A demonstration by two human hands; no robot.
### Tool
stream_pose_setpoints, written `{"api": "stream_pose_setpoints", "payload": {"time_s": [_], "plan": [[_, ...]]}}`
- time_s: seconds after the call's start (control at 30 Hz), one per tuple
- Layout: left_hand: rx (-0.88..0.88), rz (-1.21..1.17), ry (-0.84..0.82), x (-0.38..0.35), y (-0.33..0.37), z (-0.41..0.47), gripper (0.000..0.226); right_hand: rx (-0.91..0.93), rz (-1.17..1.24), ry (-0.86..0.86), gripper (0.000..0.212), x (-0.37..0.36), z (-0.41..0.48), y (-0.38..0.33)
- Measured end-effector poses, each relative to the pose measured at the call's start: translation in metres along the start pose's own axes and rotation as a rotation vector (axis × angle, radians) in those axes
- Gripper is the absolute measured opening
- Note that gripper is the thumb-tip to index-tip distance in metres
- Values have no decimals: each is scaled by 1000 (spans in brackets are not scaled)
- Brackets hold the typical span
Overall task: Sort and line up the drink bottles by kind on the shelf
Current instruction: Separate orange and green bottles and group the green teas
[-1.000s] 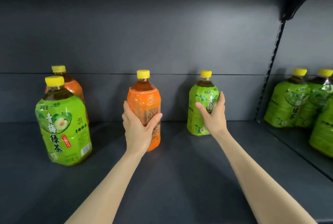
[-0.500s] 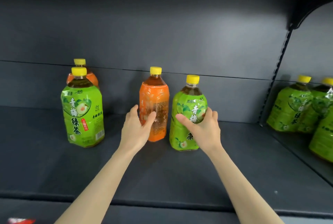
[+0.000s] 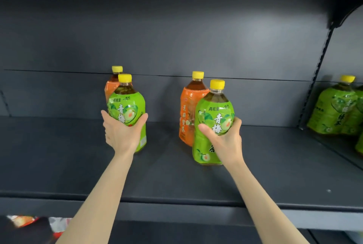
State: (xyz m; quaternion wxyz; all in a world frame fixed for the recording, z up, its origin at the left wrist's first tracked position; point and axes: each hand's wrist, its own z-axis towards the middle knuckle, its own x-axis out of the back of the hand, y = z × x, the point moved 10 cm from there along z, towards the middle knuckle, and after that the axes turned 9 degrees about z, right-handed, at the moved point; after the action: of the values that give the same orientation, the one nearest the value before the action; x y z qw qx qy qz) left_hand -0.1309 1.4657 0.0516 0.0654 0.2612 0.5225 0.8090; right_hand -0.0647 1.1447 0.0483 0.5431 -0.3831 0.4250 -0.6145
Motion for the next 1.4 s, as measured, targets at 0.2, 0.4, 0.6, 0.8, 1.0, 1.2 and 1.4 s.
{"api": "stream_pose_setpoints", "payload": {"time_s": [0.2, 0.4, 0.6, 0.8, 1.0, 1.2, 1.4], "plan": [[-88, 91, -52, 9, 4, -15, 108, 18, 57, -46, 75, 0, -5, -3], [-183, -121, -358, 2, 7, -53, 95, 1, 138, -140, 69, -4, -9, -3], [-62, -424, -569, -10, 21, -74, 49, -12, 151, -69, 70, 4, -20, -3], [-72, -493, -466, 4, 33, -98, 38, 32, 170, 64, 70, 33, -49, -17], [-127, -543, -577, -3, 70, -153, 55, 74, 173, 157, 60, 93, -81, -42], [-129, -594, -720, -33, 109, -238, 58, 103, 125, 271, 58, 188, -121, -60], [-113, -623, -808, -47, 144, -360, 53, 111, 56, 329, 60, 305, -170, -69]]}}
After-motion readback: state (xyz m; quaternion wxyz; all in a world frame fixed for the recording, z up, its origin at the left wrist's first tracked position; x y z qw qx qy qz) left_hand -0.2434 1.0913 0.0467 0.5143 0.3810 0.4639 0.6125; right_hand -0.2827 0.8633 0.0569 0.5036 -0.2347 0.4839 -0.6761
